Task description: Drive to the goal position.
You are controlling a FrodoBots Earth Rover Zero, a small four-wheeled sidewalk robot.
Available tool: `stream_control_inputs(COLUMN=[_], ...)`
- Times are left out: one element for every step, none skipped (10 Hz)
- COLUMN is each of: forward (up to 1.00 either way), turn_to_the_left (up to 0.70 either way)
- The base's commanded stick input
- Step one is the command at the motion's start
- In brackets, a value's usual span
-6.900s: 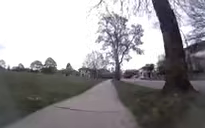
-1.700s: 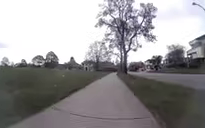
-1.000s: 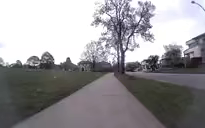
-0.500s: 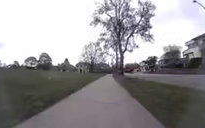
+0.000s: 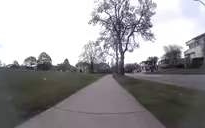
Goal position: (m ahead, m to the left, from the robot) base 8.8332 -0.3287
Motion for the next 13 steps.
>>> stream_control_inputs(forward=[1.00,1.00,1.00,1.00,1.00,1.00,1.00,1.00,1.00,1.00,1.00,1.00,1.00], turn_to_the_left=[0.00,0.00,0.00,0.15,0.22,0.06,0.02,0.00,0.00,0.00,0.00,0.00,0.00])
